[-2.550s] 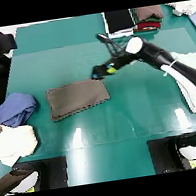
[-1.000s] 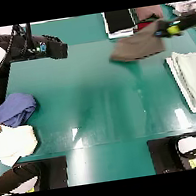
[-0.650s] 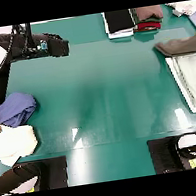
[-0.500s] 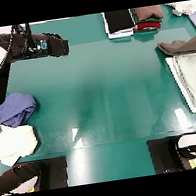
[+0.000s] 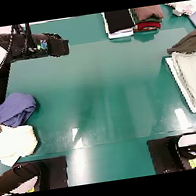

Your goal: Fold the shirts.

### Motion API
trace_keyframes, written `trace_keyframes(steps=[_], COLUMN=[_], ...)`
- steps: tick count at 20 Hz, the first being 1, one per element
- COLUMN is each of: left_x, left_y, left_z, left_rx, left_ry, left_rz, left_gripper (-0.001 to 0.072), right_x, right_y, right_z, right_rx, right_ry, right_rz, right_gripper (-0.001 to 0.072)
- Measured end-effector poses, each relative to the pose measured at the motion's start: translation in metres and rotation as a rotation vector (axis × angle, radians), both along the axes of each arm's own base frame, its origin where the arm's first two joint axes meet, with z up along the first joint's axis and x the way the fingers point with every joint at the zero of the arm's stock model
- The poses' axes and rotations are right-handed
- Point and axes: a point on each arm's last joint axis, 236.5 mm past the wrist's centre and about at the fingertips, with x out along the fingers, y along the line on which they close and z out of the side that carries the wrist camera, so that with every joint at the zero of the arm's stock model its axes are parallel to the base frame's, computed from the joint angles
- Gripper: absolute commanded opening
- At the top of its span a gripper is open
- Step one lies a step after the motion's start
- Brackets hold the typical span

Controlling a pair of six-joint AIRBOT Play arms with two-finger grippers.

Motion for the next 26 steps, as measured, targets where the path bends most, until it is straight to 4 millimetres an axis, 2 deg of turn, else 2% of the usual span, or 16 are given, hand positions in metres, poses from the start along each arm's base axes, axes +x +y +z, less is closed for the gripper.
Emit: trace_keyframes(steps=[3,6,13,14,16,17,18,21,23,24,26], left_x=[0.0,0.0,0.0,0.0,-0.001,-0.001,-0.001,-0.001,-0.001,-0.001,0.0], left_y=[0.0,0.0,0.0,0.0,0.0,0.0,0.0,0.0,0.0,0.0,0.0], left_z=[0.0,0.0,-0.001,-0.001,-0.002,-0.002,-0.002,-0.002,-0.003,-0.003,-0.004], left_rx=[0.0,0.001,0.005,0.007,0.01,0.011,0.012,0.012,0.014,0.015,0.016], left_ry=[0.0,0.0,0.0,0.0,0.002,0.002,0.001,0.002,0.004,0.006,0.007], left_rz=[0.0,0.0,-0.003,-0.004,-0.005,-0.005,-0.006,-0.007,-0.007,-0.007,-0.007], left_gripper=[0.0032,0.0032,0.0032,0.0032,0.0033,0.0033,0.0033,0.0033,0.0033,0.0033,0.0033], right_x=[-0.023,-0.054,-0.154,-0.166,-0.187,-0.193,-0.199,-0.2,-0.178,-0.161,-0.124], right_y=[-0.005,-0.01,-0.016,-0.015,-0.011,-0.011,-0.009,-0.009,0.007,0.021,0.063], right_z=[-0.001,-0.019,-0.102,-0.113,-0.13,-0.136,-0.141,-0.135,-0.117,-0.105,-0.081], right_rx=[0.012,0.036,0.034,0.03,0.018,0.01,0.007,-0.017,-0.015,-0.014,0.0], right_ry=[0.026,0.076,0.342,0.379,0.437,0.453,0.466,0.457,0.386,0.34,0.246], right_rz=[-0.027,-0.067,-0.206,-0.216,-0.231,-0.238,-0.242,-0.244,-0.191,-0.144,-0.01], right_gripper=[0.0021,0.0021,0.0029,0.008,0.0441,0.0507,0.0509,0.0508,0.0508,0.0507,0.0507])
